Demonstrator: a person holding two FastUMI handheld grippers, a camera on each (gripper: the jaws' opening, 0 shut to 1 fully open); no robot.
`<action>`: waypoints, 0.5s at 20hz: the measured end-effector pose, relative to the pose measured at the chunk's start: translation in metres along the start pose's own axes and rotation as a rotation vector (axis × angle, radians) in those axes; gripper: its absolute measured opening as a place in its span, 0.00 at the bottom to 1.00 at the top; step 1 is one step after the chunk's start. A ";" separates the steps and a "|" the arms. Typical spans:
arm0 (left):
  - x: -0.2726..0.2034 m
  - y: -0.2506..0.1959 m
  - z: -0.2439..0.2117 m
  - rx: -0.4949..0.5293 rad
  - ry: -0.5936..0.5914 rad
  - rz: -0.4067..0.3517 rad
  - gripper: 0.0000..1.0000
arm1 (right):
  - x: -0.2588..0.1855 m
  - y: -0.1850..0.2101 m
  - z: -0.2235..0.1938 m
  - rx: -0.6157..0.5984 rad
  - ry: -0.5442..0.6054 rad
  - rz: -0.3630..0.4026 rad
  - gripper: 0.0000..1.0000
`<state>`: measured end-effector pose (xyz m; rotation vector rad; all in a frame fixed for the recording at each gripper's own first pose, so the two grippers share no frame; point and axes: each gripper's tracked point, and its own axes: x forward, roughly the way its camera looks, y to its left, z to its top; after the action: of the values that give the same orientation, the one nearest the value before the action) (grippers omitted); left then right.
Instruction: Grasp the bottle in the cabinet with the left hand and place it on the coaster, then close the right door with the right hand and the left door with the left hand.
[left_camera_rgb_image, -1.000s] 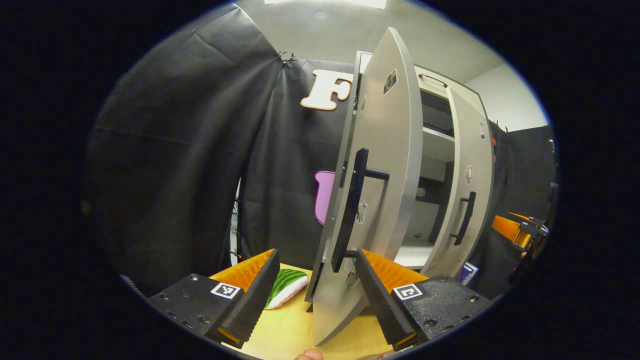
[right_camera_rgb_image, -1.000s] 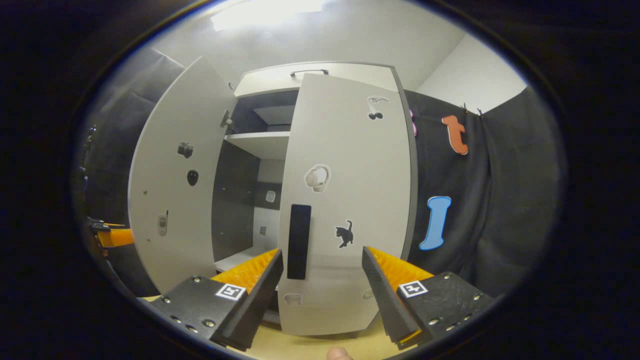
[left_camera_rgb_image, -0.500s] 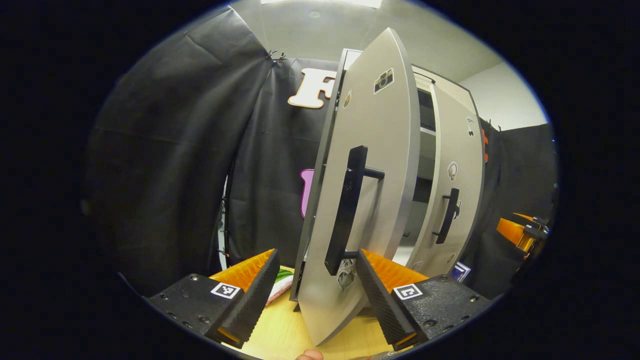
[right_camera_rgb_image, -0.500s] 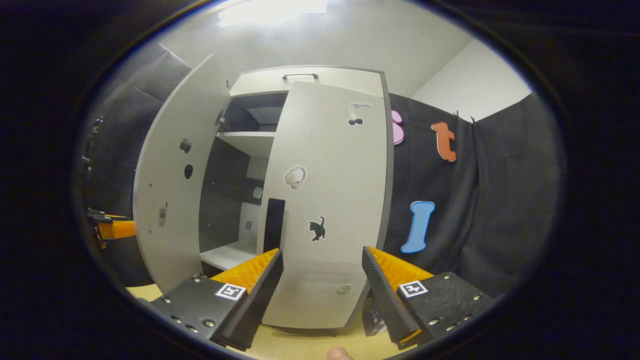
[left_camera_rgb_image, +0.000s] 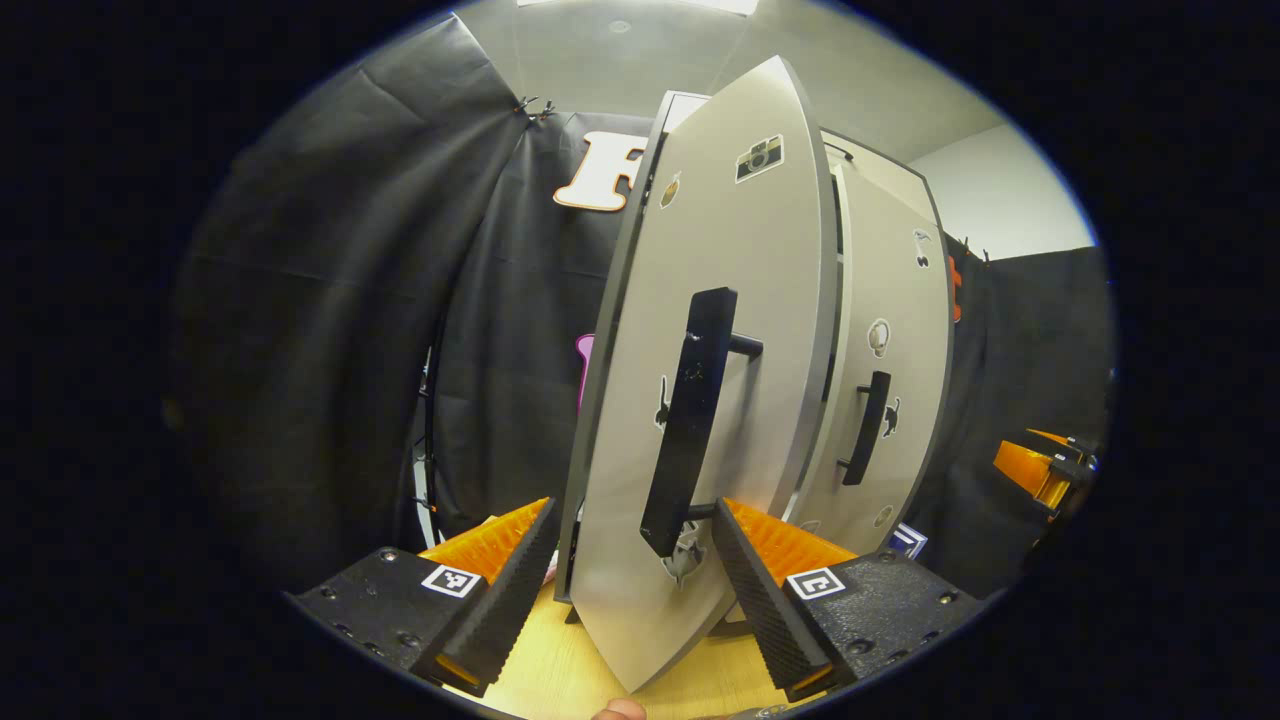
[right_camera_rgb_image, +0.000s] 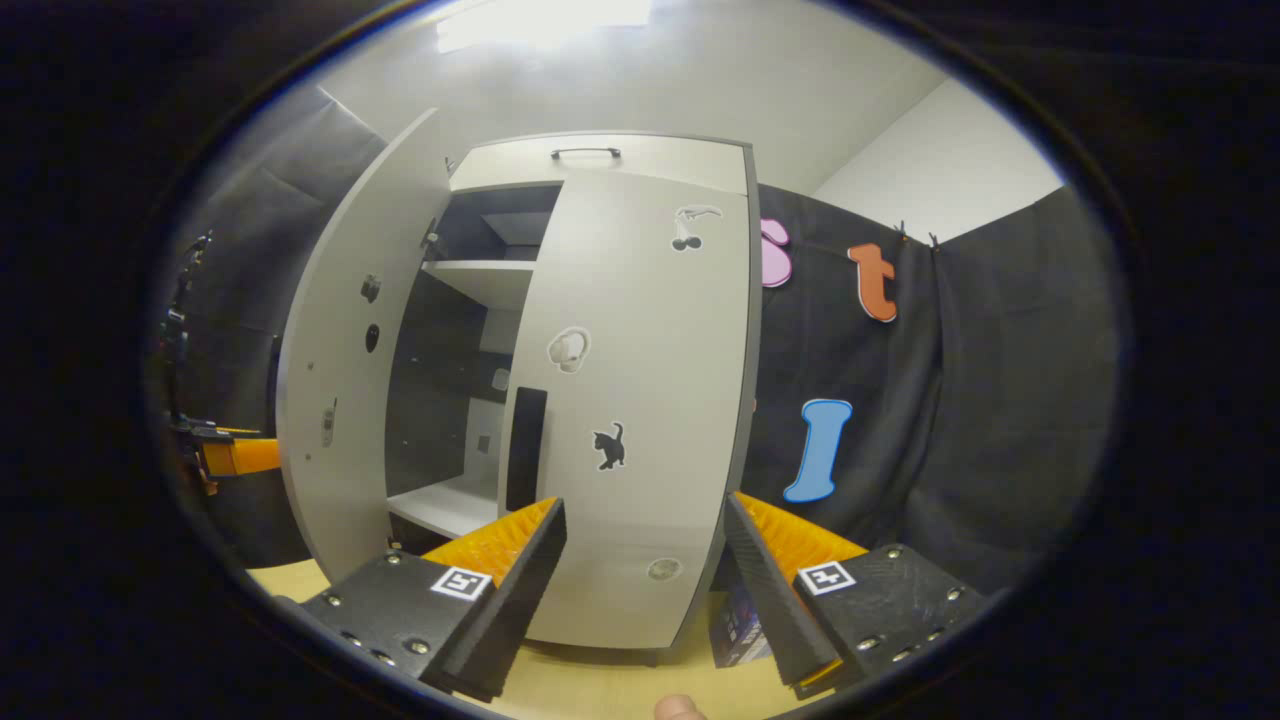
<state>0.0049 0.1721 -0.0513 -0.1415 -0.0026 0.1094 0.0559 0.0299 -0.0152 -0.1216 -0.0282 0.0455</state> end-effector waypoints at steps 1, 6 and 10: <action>0.002 -0.003 -0.001 0.000 0.001 -0.009 0.91 | -0.001 -0.002 -0.001 0.000 0.001 -0.005 0.93; 0.012 -0.019 -0.003 0.003 0.004 -0.052 0.91 | -0.005 -0.012 -0.004 0.004 0.010 -0.030 0.96; 0.024 -0.039 -0.007 0.011 0.013 -0.107 0.91 | -0.006 -0.020 -0.005 0.003 0.016 -0.052 0.96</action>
<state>0.0329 0.1357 -0.0528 -0.1304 0.0033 0.0020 0.0510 0.0088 -0.0183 -0.1178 -0.0149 -0.0072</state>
